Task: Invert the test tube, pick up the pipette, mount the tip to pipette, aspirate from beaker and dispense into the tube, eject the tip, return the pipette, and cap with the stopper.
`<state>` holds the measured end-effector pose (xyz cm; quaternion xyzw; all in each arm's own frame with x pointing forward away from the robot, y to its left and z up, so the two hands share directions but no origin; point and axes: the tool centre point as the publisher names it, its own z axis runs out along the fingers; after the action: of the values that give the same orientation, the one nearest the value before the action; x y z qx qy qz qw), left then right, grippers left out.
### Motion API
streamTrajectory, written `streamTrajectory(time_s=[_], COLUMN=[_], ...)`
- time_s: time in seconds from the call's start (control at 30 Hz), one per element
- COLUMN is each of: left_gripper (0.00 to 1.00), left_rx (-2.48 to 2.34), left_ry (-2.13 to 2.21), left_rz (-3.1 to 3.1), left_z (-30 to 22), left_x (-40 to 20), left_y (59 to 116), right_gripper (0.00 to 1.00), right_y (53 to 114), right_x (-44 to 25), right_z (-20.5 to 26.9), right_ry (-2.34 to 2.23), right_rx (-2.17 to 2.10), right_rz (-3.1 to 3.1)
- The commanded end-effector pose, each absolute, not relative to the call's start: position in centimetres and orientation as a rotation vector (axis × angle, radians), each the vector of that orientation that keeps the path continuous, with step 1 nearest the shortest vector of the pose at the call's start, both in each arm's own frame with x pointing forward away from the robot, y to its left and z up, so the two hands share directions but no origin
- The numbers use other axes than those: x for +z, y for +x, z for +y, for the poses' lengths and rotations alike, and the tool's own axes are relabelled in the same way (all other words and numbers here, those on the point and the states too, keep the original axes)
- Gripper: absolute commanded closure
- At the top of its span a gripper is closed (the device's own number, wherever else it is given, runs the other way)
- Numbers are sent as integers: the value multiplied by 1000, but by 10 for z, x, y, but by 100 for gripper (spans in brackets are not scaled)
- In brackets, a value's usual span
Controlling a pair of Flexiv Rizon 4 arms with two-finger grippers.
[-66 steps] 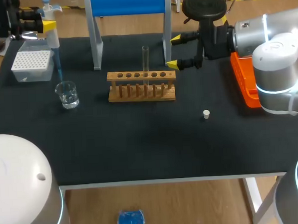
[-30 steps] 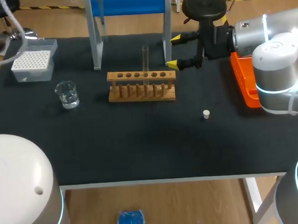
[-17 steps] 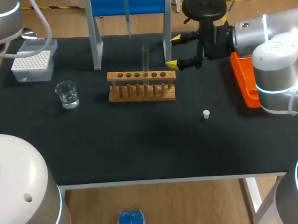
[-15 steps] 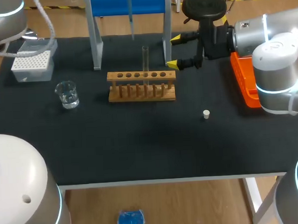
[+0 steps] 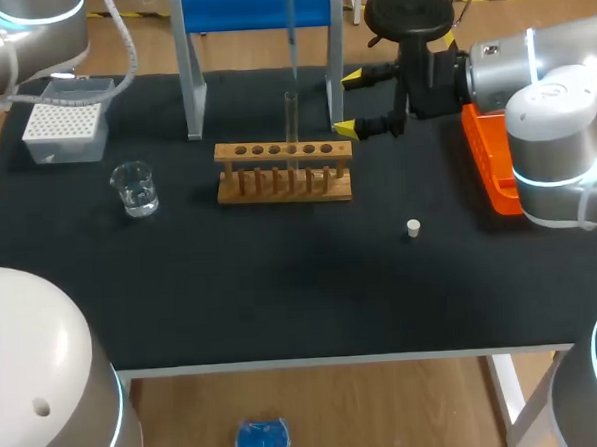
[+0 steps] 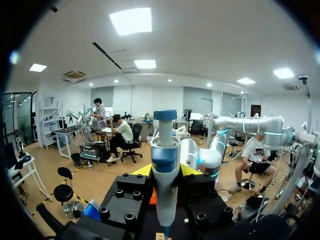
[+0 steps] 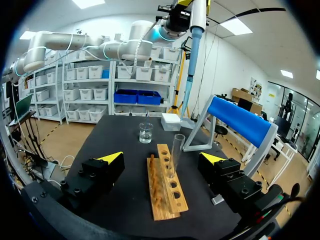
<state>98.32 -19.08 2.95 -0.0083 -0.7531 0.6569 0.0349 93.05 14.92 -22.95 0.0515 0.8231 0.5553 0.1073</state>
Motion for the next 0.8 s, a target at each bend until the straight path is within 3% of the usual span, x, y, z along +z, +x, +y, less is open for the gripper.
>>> streamTrajectory(time_s=[0.03,0.8], left_gripper=[100,100], left_rx=[2009,2022], left_ry=[-9,5], left_rz=[-2317,-2306], left_z=[-191,-190], left_x=[30,31], left_y=[985,984], right_gripper=[0,0], right_y=[930,930], right_x=[-230,-230], right_z=[149,149], right_ry=[150,150], right_rx=[1637,1637], right_rz=[2421,2421])
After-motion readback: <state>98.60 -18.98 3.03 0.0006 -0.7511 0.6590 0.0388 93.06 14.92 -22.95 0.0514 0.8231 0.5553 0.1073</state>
